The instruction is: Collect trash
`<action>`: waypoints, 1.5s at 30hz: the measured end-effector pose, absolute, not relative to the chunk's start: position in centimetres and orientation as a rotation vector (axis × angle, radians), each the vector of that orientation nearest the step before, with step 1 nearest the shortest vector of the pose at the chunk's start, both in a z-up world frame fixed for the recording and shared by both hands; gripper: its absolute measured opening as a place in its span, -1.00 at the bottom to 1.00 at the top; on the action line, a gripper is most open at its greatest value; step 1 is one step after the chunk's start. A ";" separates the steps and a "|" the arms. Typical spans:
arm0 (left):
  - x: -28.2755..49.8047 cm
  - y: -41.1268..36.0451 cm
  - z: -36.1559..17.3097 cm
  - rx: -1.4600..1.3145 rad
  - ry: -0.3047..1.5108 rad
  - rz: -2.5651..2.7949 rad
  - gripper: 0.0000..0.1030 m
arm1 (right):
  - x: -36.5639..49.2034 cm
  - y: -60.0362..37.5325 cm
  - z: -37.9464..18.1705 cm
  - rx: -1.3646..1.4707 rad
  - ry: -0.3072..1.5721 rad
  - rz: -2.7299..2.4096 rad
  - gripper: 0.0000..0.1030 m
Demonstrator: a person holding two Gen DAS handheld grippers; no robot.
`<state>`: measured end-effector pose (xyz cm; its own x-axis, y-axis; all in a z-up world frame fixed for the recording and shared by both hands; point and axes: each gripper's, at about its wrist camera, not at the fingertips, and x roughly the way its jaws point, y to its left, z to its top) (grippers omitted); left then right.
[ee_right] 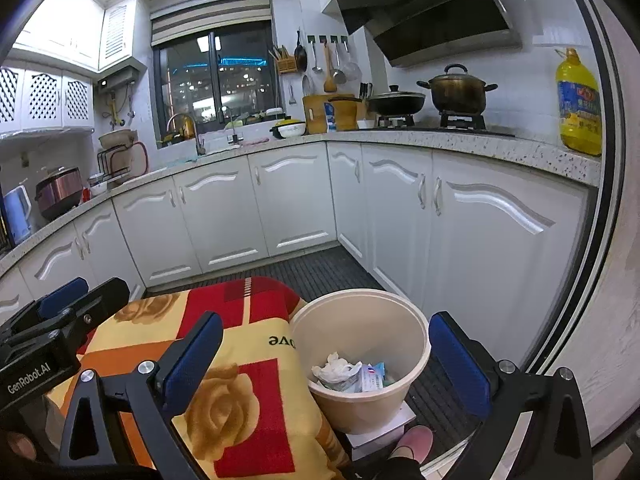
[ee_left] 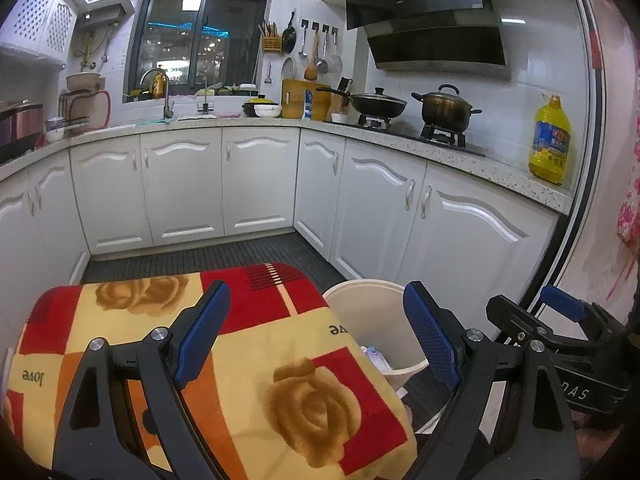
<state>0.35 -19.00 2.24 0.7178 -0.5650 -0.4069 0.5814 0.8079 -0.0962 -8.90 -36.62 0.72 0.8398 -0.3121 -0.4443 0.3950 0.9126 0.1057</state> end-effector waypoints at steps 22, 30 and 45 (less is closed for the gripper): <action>-0.7 -20.0 2.7 0.089 0.424 -0.590 0.71 | -9.7 -36.3 0.6 0.198 0.431 -0.371 0.99; -0.8 -20.8 2.4 0.105 0.443 -0.608 0.71 | -9.9 -36.6 0.4 0.199 0.439 -0.375 0.99; -0.8 -21.6 1.9 0.130 0.453 -0.607 0.71 | -9.9 -37.4 -0.1 0.209 0.455 -0.392 0.99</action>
<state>-0.81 -21.64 1.90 0.7269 -0.5210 -0.4474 0.5769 0.8167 -0.0138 -9.95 -37.37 -0.05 0.8255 -0.3202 -0.4649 0.4122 0.9046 0.1089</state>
